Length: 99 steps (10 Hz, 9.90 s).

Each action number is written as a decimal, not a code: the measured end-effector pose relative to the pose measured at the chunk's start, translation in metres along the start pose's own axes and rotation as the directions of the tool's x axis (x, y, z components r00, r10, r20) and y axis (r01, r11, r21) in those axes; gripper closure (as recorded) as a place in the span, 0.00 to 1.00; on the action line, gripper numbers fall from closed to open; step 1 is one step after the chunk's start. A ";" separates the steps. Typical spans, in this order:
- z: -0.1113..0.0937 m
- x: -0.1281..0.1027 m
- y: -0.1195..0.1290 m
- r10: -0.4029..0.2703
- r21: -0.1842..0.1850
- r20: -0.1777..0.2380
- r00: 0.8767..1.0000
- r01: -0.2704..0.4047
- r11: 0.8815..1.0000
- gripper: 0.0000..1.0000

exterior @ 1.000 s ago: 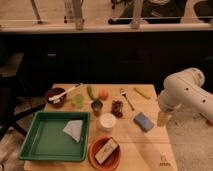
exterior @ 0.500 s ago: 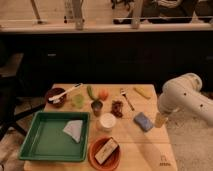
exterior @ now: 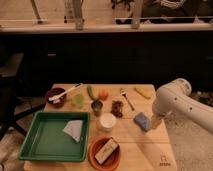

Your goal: Wipe table surface with sponge

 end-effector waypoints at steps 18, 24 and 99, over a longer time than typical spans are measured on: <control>0.071 0.012 0.002 0.195 -0.031 0.130 0.972 -0.192 0.981 0.20; 0.098 0.009 0.009 0.166 -0.064 0.122 0.979 -0.159 0.985 0.20; 0.103 0.033 0.018 -0.324 -0.232 -0.232 0.917 0.271 0.934 1.00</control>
